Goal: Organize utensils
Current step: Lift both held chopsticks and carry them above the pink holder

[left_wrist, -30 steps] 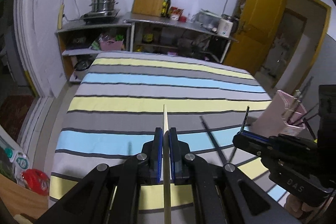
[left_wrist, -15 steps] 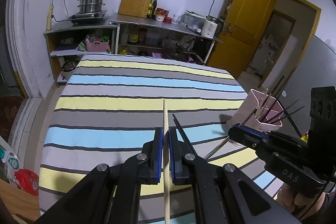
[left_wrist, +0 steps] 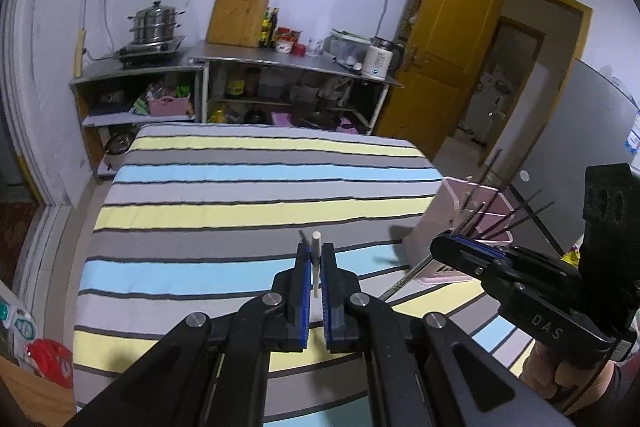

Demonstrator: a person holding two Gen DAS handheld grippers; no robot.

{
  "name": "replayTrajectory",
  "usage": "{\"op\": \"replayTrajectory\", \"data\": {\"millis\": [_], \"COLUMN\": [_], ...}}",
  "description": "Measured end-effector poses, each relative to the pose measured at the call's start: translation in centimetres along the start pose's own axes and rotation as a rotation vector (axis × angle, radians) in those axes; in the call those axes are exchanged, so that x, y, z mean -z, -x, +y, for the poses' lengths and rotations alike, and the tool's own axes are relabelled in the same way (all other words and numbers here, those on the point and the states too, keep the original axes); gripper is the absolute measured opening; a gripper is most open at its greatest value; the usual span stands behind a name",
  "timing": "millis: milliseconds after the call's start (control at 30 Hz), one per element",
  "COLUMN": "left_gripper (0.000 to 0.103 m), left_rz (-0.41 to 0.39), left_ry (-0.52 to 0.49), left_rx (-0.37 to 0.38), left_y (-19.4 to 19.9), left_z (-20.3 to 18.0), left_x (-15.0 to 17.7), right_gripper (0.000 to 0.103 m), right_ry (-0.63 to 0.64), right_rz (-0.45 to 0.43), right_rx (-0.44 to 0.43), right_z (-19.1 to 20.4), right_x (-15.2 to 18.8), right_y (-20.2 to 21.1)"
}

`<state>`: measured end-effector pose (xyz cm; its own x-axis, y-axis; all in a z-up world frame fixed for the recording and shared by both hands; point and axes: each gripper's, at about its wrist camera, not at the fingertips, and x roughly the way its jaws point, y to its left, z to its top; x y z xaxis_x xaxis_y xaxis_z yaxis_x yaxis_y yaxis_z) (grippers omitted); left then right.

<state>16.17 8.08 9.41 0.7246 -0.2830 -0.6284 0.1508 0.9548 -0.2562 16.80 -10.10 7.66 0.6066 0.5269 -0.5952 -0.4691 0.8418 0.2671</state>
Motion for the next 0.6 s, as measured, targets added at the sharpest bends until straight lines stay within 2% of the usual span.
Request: {"op": "replayTrajectory", "data": {"millis": [267, 600], "left_gripper": [0.004, 0.004], "left_rz": [-0.012, -0.021], "left_ry": [-0.062, -0.120], "left_rx": [0.080, 0.207], "left_y": [0.7, -0.4], "left_z": [-4.6, -10.6], "left_x": [-1.0, -3.0], "right_gripper": [0.005, 0.005], "right_ry": [-0.032, -0.108], "right_rz": [-0.065, -0.162], "right_rx": [0.043, 0.160], "right_z": [-2.4, -7.1], "right_x": [-0.2, -0.7], "right_y": [4.2, 9.7]}}
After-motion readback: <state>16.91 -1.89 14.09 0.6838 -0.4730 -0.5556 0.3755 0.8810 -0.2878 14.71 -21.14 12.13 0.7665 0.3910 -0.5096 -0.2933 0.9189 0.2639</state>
